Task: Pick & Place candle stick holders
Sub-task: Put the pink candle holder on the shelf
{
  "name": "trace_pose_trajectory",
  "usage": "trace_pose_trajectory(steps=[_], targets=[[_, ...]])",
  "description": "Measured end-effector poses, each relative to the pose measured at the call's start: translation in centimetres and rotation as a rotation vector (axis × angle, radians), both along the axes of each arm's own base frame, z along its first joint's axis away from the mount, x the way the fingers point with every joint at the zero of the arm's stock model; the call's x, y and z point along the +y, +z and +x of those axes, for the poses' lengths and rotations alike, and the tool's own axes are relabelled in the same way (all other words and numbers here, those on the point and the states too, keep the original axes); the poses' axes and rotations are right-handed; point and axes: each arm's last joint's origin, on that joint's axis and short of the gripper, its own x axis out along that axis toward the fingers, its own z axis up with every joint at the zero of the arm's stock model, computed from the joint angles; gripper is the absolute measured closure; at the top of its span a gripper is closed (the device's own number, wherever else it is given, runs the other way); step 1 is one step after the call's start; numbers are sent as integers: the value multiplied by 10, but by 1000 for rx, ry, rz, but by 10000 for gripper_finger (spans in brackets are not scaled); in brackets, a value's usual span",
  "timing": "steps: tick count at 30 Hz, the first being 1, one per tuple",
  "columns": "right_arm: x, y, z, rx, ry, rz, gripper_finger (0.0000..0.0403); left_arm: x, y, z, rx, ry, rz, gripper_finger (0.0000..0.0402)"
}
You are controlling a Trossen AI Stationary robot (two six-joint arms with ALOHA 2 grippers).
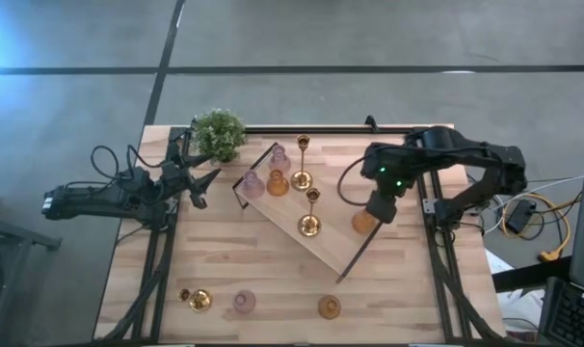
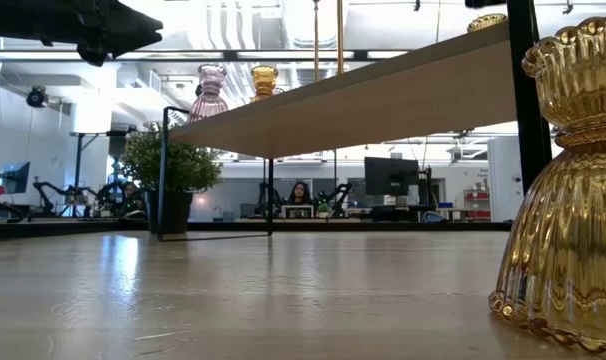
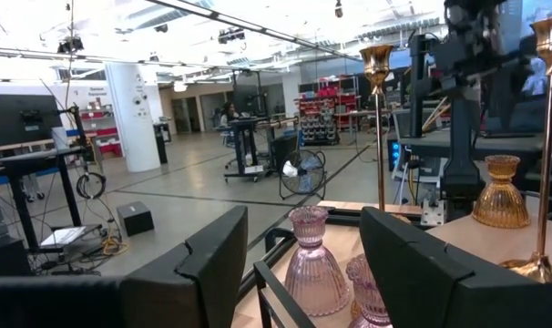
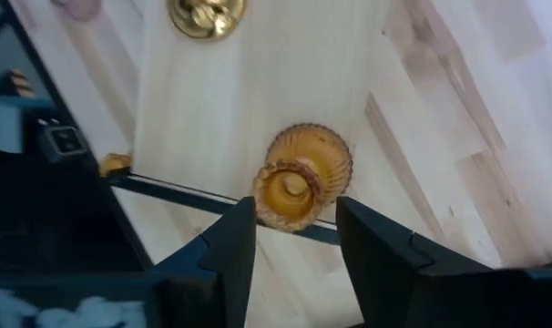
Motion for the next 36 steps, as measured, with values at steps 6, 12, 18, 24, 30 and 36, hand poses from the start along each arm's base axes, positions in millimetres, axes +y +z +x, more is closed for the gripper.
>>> trace_pose_trajectory(steps=[6, 12, 18, 24, 30, 36], targets=[[11, 24, -16, -103, 6, 4, 268, 0, 0, 0, 0, 0, 0, 183], [32, 43, -25, -198, 32, -83, 281, 0, 0, 0, 0, 0, 0, 183], [53, 51, -29, -252, 98, -146, 284, 0, 0, 0, -2, -1, -3, 183], [64, 45, -31, -237, 146, -170, 285, 0, 0, 0, -29, -8, -54, 183], [68, 37, -29, -201, 163, -182, 283, 0, 1, 0, -128, -32, -233, 183], [67, 38, -30, -202, 160, -181, 289, -5, 4, 3, -111, -216, -225, 183]])
